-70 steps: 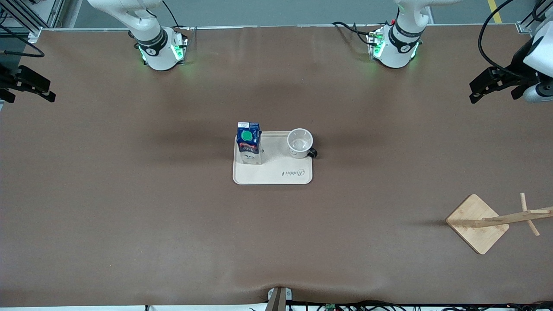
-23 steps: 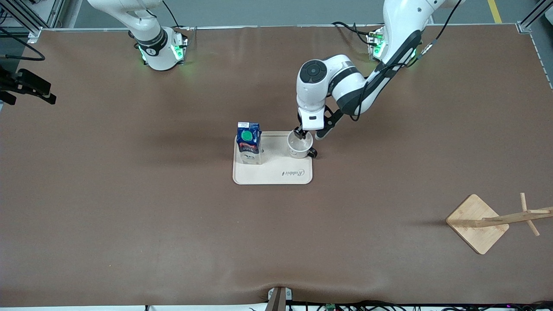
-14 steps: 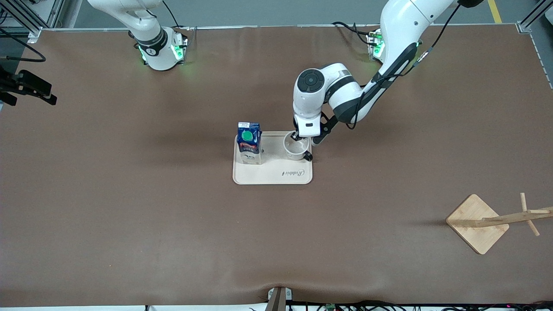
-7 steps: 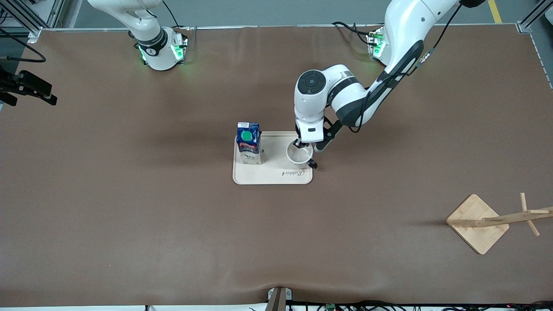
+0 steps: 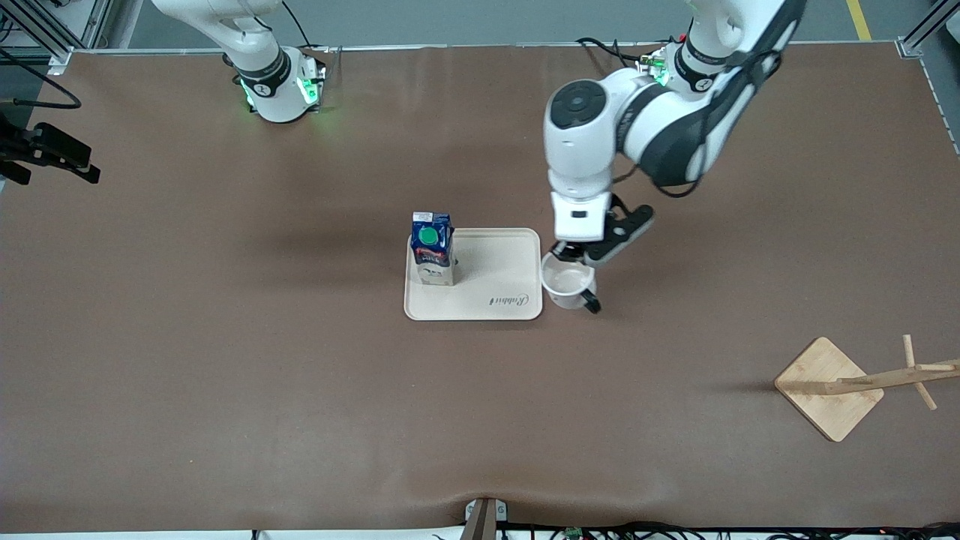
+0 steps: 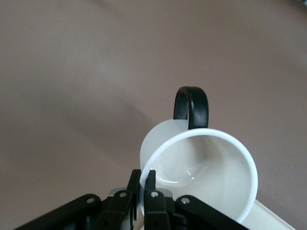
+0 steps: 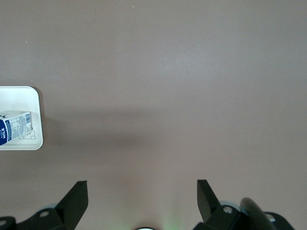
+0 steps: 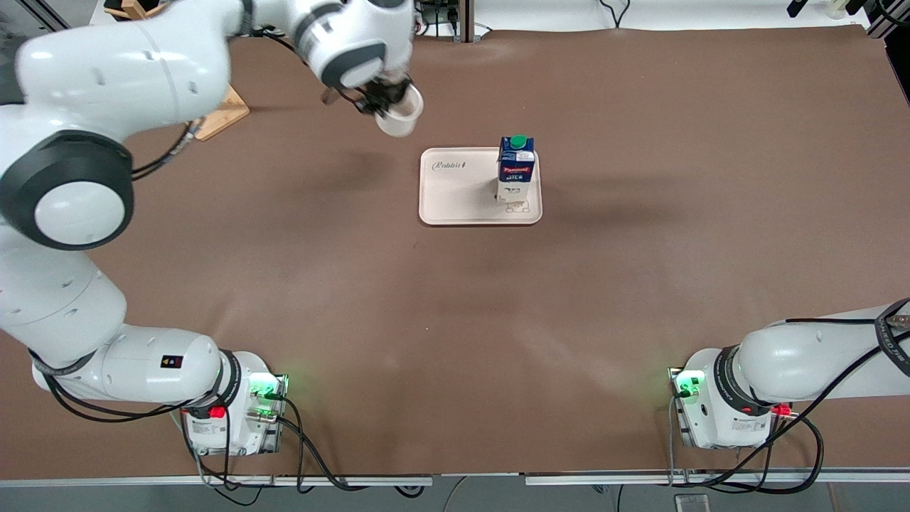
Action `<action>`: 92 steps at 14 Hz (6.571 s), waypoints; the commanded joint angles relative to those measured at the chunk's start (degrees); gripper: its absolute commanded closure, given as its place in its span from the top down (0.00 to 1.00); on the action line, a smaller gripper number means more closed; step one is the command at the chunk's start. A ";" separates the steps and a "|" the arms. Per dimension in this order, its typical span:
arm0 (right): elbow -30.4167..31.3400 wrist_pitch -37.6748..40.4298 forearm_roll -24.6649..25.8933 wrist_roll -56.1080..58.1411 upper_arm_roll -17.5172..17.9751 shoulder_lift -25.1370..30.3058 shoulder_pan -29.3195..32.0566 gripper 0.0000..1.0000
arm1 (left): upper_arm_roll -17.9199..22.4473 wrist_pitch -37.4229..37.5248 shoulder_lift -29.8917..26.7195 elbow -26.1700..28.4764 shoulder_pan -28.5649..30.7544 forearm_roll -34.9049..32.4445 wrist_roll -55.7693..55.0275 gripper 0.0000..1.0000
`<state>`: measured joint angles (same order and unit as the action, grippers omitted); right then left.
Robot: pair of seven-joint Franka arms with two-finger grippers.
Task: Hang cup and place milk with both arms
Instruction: 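Lift the white mug and carry it to the wooden mug stand, then hang the mug handle on a peg while the right gripper reaches the milk, then grasp the milk carton with the right gripper while the left gripper releases, then carry the milk carton off the tray with the right gripper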
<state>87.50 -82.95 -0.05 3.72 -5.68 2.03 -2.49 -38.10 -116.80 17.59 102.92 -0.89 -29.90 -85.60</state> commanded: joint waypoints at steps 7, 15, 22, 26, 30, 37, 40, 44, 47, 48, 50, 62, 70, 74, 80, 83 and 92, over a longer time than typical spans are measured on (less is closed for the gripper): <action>-1.98 0.33 0.49 0.94 0.58 -2.73 0.64 1.00 | -0.40 8.25 -3.62 -7.89 16.52 7.57 46.62 0.00; -1.89 -4.30 0.66 1.11 0.58 -5.18 0.56 1.00 | -0.31 8.26 -4.41 -12.65 35.07 13.02 65.02 0.00; -1.36 -4.77 0.67 1.03 0.58 -13.89 1.17 1.00 | -0.13 6.68 -1.16 -17.84 37.90 16.10 66.00 0.00; -1.27 -1.96 -4.59 -3.78 0.76 -13.98 -1.45 1.00 | -0.13 4.21 -0.45 -17.66 40.09 19.17 66.09 0.00; -1.98 -2.57 -7.59 -16.27 0.85 -13.98 -9.27 1.00 | -0.13 3.86 0.43 -17.57 41.59 20.84 66.18 0.00; -1.89 -12.66 -11.03 -38.48 0.85 -18.37 -27.28 1.00 | -0.05 2.90 0.87 -15.64 43.52 21.72 66.18 0.00; -1.89 -14.61 -13.21 -40.81 0.85 -22.41 -31.25 1.00 | -0.05 2.90 0.95 -15.81 44.13 21.72 66.44 0.00; -1.63 -18.21 -16.56 -40.81 0.85 -25.66 -33.28 1.00 | -0.05 2.89 1.57 -15.73 44.93 21.99 67.23 0.00; -1.36 -20.14 -16.39 -40.55 0.85 -27.60 -35.21 1.00 | -0.05 2.81 2.45 -15.64 46.16 24.01 67.23 0.00; -1.36 -20.32 -16.48 -40.55 0.85 -28.48 -35.65 1.00 | -0.05 2.81 2.54 -15.55 46.16 24.01 67.23 0.00; -1.19 -21.46 -16.48 -40.63 0.85 -29.27 -36.01 1.00 | -0.05 2.72 2.97 -15.38 46.25 24.10 67.23 0.00; 2.15 -24.81 -15.69 -40.63 0.67 -31.03 -38.91 1.00 | -0.40 3.59 2.46 -16.34 45.81 23.31 67.67 1.00; -7.12 -15.72 -21.89 -43.70 0.59 -30.86 -34.71 0.00 | -2.42 10.52 -1.50 -18.97 45.63 19.26 73.47 1.00; -14.10 0.04 -24.04 -42.31 0.50 -29.72 -24.08 0.00 | -5.04 15.98 -1.77 -20.56 45.54 17.43 73.65 1.00; -4.83 6.57 -7.26 -28.37 0.32 -19.45 -15.03 0.00 | -10.15 21.79 -5.46 -20.91 45.63 15.66 73.21 1.00; 3.27 2.28 -7.16 -10.46 0.32 -15.49 -5.01 0.00 | -12.69 25.12 -5.90 -20.91 45.63 16.10 73.91 1.00; 21.74 -12.75 -4.53 8.49 0.41 -14.24 8.38 0.00 | 12.57 27.50 -12.92 -19.51 18.34 23.64 73.91 1.00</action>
<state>105.27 -92.97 -6.79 11.98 -6.70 -14.49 5.88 -33.42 -90.62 7.60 82.14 23.94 -9.10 -12.61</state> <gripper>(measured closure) 0.348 0.000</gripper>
